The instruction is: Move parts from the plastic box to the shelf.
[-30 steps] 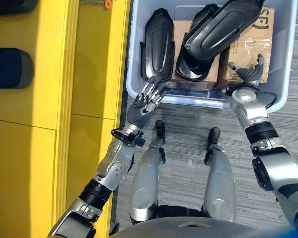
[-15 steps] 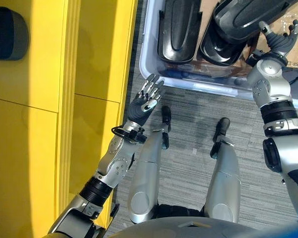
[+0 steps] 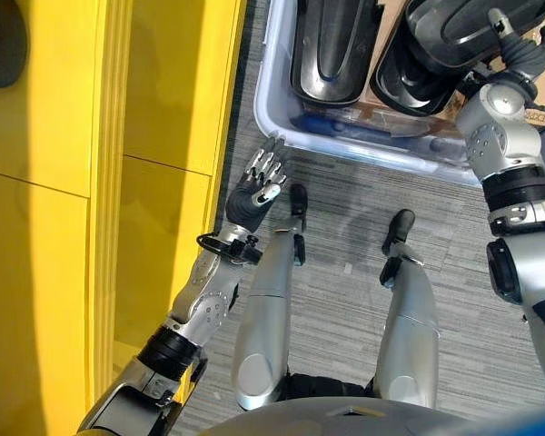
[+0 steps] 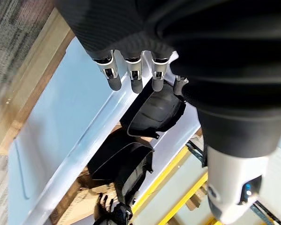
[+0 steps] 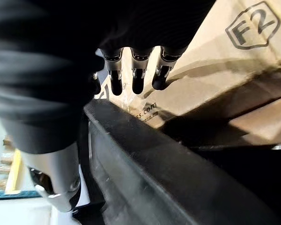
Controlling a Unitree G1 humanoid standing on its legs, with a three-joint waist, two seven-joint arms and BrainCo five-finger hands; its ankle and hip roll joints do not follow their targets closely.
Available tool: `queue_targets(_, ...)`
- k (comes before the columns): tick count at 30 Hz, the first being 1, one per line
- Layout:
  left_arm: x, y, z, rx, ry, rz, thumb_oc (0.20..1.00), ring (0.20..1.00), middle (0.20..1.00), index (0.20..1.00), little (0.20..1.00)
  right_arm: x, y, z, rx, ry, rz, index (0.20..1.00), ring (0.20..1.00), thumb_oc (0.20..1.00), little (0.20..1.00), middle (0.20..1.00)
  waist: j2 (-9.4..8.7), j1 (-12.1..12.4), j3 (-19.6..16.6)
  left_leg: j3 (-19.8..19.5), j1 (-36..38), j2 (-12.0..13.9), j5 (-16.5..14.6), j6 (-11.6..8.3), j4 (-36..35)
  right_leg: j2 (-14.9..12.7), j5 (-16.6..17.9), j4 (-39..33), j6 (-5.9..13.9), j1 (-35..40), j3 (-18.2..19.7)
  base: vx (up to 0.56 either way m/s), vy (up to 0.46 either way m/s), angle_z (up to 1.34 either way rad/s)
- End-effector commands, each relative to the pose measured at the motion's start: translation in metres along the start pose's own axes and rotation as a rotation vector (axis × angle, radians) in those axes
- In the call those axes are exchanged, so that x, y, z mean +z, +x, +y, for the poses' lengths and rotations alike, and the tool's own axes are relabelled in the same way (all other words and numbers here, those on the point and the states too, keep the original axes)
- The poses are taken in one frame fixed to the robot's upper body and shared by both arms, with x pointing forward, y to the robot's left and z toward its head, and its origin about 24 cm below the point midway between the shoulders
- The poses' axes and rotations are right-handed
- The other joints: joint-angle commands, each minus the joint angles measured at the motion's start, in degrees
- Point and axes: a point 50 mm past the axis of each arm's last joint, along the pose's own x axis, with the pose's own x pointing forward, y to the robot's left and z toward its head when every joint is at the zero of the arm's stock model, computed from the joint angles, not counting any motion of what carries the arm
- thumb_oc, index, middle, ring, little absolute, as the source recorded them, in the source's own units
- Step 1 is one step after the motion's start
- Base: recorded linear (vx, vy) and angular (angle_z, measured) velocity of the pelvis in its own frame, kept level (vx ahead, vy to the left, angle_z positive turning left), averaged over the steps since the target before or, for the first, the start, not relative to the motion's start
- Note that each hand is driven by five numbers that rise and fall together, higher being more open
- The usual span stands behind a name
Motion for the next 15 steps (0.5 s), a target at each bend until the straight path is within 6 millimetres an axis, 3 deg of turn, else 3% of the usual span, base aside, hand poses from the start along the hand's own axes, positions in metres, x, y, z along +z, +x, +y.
queue_targets(1,0.021,-0.004,-0.018,-0.087,-0.016,-0.103,1.000,1.000,1.000,1.000,1.000,-0.020,0.001,-0.003,-0.028,0.006,0.161,1.000,1.000,1.000,1.000,1.000,0.75,4.23,-0.98,1.08,1.28,-2.82,-4.05,-0.17,-4.02,2.97,-6.71,8.19,-1.04,0.40,-2.39,0.00,0.036,0.01)
queue_targets(10,0.030,0.000,-0.019,-0.081,-0.019,-0.139,1.000,1.000,1.000,1.000,1.000,-0.038,-0.001,0.003,0.027,-0.168,0.310,1.000,1.000,1.000,1.000,1.000,-0.60,5.60,-0.98,-0.01,-3.57,-2.57,-2.88,-0.52,-4.20,3.94,-5.99,8.05,-0.82,-2.61,-3.97,0.00,0.034,0.02)
queue_targets(15,0.036,0.001,-0.016,-0.080,0.004,-0.143,1.000,1.000,1.000,1.000,1.000,-0.051,-0.003,0.003,0.065,-0.154,0.454,1.000,1.000,1.000,1.000,1.000,-1.70,6.70,-0.98,-1.14,-5.56,-2.42,-2.29,-0.72,-4.25,4.35,-5.75,7.93,-0.48,-3.13,-5.47,0.00,-0.028,0.08)
